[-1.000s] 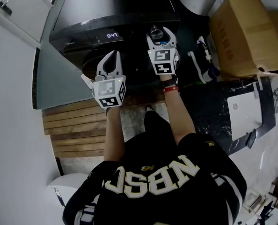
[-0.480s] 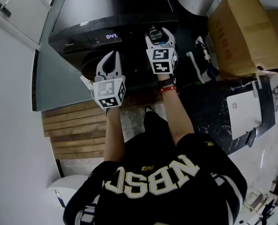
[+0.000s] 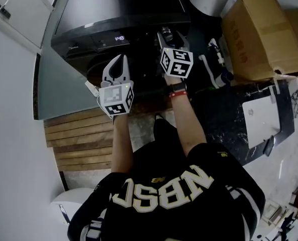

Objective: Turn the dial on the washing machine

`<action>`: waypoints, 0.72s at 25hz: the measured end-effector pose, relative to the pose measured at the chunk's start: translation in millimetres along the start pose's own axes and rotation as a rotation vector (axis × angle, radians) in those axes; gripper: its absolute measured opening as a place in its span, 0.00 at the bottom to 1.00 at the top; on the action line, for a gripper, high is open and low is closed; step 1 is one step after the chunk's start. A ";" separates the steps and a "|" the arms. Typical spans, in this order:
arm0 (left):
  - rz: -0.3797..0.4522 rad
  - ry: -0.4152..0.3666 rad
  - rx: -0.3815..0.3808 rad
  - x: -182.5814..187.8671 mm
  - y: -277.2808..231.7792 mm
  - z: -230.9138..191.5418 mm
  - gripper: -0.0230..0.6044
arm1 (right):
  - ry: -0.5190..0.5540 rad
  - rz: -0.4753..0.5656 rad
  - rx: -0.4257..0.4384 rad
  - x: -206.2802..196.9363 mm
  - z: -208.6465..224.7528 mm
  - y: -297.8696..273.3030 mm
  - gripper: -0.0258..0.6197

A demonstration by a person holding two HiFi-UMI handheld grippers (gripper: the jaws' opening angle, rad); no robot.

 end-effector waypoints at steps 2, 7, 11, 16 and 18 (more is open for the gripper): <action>-0.001 0.001 -0.001 -0.4 -0.7 -0.4 0.06 | 0.018 -0.003 0.000 0.1 -0.8 -0.2 0.44; 0.003 0.001 -0.010 1.9 -2.5 2.4 0.06 | 0.019 -0.010 0.001 0.8 -1.2 -0.5 0.44; 0.004 0.001 -0.016 2.4 -3.4 5.0 0.06 | 0.005 -0.010 0.003 1.0 -0.1 -0.4 0.44; 0.006 0.004 -0.010 2.5 -1.9 2.7 0.06 | -0.082 0.004 0.013 -1.2 3.2 -0.7 0.44; 0.008 0.005 -0.006 2.7 -1.2 0.8 0.06 | -0.239 0.030 0.045 -3.8 8.4 -0.9 0.44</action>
Point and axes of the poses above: the fingertips, and each gripper's own axes: y backward along the fingers, z to its right, x out of its top, the point moved 3 cm from there along y, backward along the fingers, and after that the axes turned 8 degrees about -z, right-handed, at the moved point
